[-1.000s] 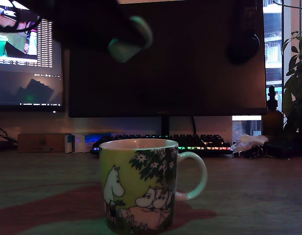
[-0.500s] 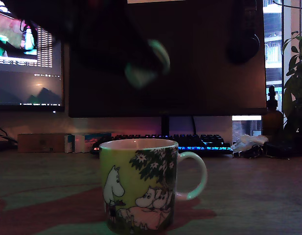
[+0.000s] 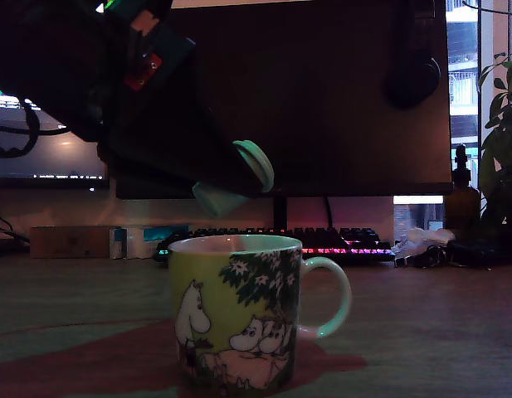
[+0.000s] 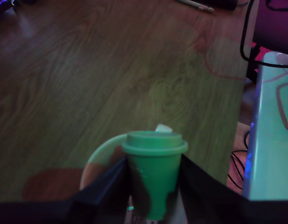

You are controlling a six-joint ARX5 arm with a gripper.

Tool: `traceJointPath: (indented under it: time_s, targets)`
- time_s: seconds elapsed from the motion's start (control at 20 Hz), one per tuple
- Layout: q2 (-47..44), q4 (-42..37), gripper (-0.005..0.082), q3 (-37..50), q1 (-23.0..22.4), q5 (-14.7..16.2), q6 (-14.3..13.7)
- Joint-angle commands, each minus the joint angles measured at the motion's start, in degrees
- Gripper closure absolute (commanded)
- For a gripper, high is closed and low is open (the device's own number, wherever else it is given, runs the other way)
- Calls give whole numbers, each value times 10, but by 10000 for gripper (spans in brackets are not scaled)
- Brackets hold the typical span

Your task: Pick up the coffee capsules on the table and drop them inside the coffee cup

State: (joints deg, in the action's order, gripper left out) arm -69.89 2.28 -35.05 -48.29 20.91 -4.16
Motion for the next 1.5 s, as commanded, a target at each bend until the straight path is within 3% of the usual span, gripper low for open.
traceJointPath:
  time_s: [0.0, 1.15, 1.2, 1.3, 1.35, 1.45]
  targets:
    - [-11, 2, 541, 3, -3, 0, 3]
    - [-22, 24, 529, 3, -2, 0, 3]
    - [-22, 24, 478, 3, -2, 1, 3]
    - [-22, 24, 228, 3, -2, -3, 8]
    - [-22, 24, 173, 3, -2, -4, 8]
    - [-22, 24, 164, 3, -2, -4, 8]
